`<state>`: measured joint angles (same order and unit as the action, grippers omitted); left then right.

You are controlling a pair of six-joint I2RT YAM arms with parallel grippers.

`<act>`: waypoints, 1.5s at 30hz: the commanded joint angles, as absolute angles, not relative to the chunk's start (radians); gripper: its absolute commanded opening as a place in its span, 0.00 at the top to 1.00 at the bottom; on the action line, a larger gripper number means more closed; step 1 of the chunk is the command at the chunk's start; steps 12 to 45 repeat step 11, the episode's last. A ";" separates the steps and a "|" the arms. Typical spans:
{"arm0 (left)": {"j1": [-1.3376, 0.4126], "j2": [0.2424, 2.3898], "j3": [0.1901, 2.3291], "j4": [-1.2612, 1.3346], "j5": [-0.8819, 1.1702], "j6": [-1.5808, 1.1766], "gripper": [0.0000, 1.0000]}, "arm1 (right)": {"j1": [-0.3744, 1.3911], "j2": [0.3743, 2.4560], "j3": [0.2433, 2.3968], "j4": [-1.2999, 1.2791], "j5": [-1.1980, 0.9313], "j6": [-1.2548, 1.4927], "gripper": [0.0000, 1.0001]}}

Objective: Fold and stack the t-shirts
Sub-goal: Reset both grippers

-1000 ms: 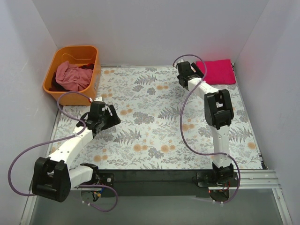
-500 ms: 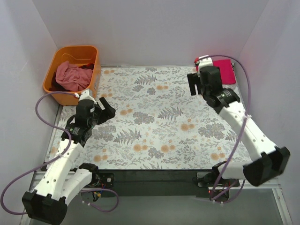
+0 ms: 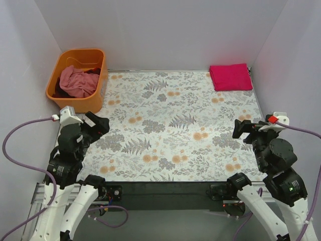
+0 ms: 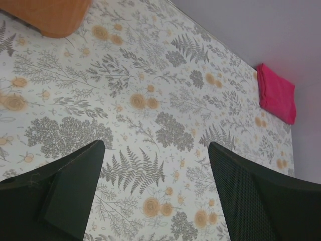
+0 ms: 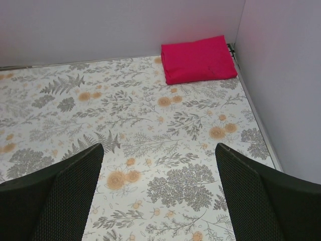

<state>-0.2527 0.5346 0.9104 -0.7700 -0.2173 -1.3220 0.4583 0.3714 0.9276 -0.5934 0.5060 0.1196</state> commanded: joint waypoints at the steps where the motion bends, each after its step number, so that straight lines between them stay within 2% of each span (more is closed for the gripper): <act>1: -0.258 0.489 0.962 -0.839 -0.320 -1.328 0.16 | 0.459 0.322 0.871 -0.558 0.522 0.150 0.02; 11: -0.256 0.348 0.976 -0.802 -0.426 -1.279 0.13 | 0.460 0.293 0.867 -0.538 0.528 0.120 0.02; 45: -0.256 0.348 0.976 -0.802 -0.426 -1.279 0.13 | 0.460 0.293 0.867 -0.538 0.528 0.120 0.02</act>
